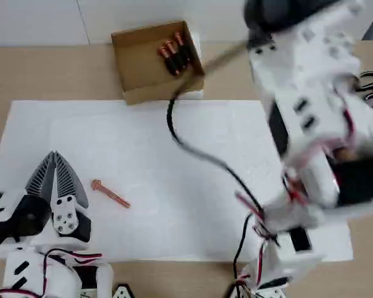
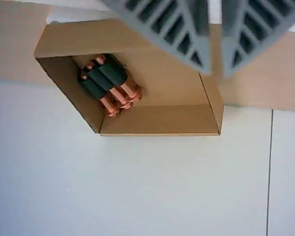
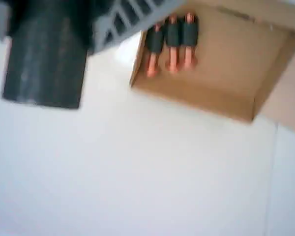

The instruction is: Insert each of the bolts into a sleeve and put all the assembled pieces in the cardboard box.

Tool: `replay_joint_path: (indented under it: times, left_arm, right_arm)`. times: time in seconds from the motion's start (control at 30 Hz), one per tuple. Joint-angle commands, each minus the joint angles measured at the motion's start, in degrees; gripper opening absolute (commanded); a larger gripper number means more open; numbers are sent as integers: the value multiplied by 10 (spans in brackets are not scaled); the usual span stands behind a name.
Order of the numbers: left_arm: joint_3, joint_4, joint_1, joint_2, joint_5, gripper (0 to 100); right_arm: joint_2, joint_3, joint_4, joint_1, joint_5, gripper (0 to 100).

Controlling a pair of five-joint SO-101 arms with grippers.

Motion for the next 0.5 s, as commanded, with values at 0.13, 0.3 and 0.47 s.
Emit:
replay_joint_path:
  times: [0.13, 0.3, 0.47]
  left_arm:
    - [0, -46, 3, -3, 1, 7]
    - [3, -51, 3, -2, 1, 7]
    - [30, -50, 4, -2, 2, 7]
  right_arm:
    - [-233, 218, 2, 7, -5, 3]
    - [-319, 472, -7, 9, -7, 5]
    - [-327, 699, -95, 7, -42, 8]
